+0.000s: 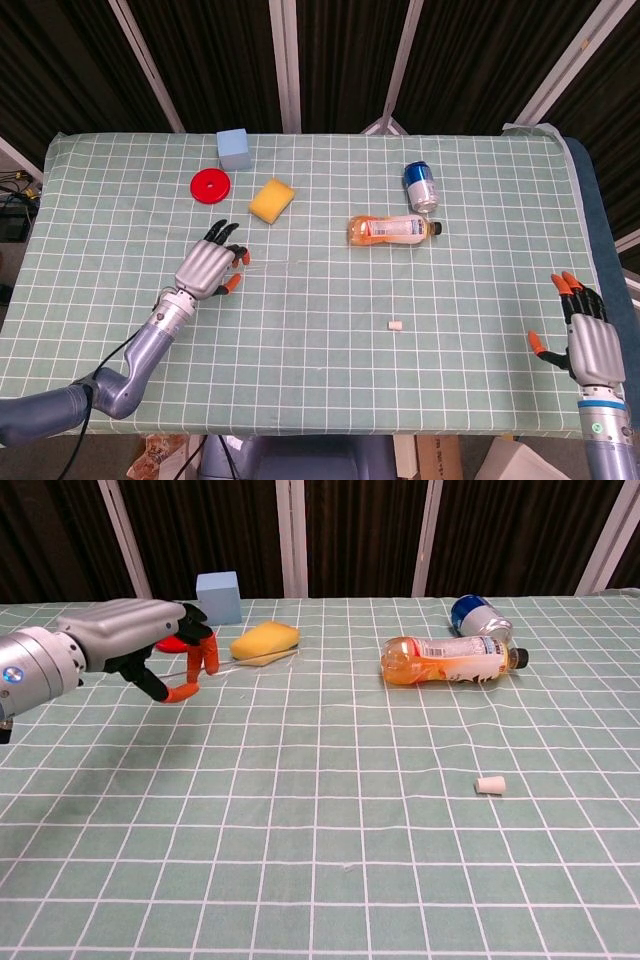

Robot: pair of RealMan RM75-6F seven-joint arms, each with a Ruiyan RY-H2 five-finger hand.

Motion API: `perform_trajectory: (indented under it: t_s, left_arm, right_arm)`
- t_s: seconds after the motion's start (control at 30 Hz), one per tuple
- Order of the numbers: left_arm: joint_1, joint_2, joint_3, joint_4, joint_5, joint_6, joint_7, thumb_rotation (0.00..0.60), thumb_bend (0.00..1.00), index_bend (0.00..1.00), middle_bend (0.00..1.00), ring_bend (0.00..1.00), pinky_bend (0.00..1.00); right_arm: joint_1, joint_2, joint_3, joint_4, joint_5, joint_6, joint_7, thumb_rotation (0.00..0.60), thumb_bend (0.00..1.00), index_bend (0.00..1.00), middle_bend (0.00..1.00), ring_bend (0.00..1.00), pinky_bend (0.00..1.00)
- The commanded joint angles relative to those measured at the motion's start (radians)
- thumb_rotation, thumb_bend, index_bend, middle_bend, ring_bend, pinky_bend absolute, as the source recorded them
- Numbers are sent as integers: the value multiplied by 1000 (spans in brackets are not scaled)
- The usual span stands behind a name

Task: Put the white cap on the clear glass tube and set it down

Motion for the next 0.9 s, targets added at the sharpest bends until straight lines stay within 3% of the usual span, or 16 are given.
perform_trajectory:
  t_s: [0.03,0.4,0.9]
  left_arm:
    - [0,39,-4,-22,44,26,-51,600,826,499,552,82,0]
    - [26,156,-11,-128,121,101,-116,600,841,505,558,82,0]
    - [57,240,-5,-207,152,139,-141,600,838,505,558,82,0]
  right_arm:
    - [33,-7,6,-16,5,-40,-25,600,365,162,35,0,0]
    - [176,-134,29,18,103,-196,-186,600,365,320,123,0,0]
    - [263,-295,10,83,217,-252,-328,600,365,435,169,0,0]
